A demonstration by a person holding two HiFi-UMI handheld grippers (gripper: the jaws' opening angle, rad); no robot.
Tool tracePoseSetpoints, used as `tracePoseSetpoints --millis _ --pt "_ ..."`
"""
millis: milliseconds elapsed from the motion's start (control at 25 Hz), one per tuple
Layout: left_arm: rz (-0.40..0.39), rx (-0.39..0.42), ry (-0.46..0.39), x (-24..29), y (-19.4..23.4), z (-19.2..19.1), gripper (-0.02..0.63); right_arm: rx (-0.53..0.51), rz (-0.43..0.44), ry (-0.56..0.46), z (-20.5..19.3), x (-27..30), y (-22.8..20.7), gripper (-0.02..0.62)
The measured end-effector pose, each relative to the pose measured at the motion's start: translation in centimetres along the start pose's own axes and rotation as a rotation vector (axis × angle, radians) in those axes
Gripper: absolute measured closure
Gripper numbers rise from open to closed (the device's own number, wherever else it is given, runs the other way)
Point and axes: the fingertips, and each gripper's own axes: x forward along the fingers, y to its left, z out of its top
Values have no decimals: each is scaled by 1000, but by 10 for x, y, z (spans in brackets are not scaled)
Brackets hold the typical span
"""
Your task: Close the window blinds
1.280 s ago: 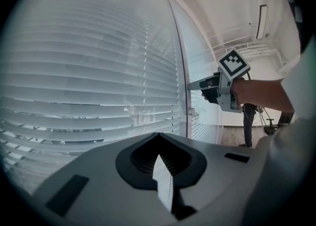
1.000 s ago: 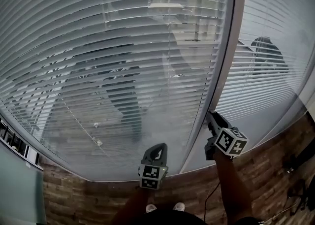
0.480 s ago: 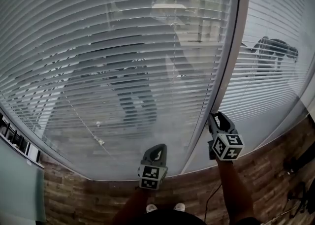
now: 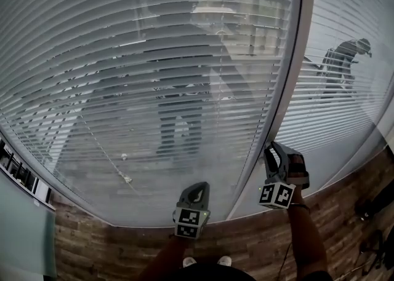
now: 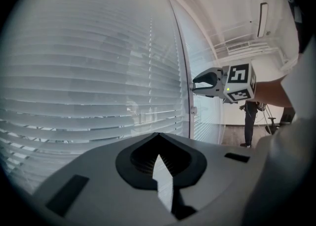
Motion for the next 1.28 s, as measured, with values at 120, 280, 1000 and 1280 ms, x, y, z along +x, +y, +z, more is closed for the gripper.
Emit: tracePoseSetpoints --millis 120,280,1000,1280 --pt "-3 4 0 0 -1 0 614 -64 -12 0 -1 0 -1 452" --pt "-2 4 2 -1 0 1 614 -25 -11 -18 2 0 -3 468" --pt "-8 3 7 3 -2 -3 614 1133 187 -39 -14 6 -16 469" --pt "-13 8 -2 2 -4 0 614 1653 295 -106 -21 7 -16 469"
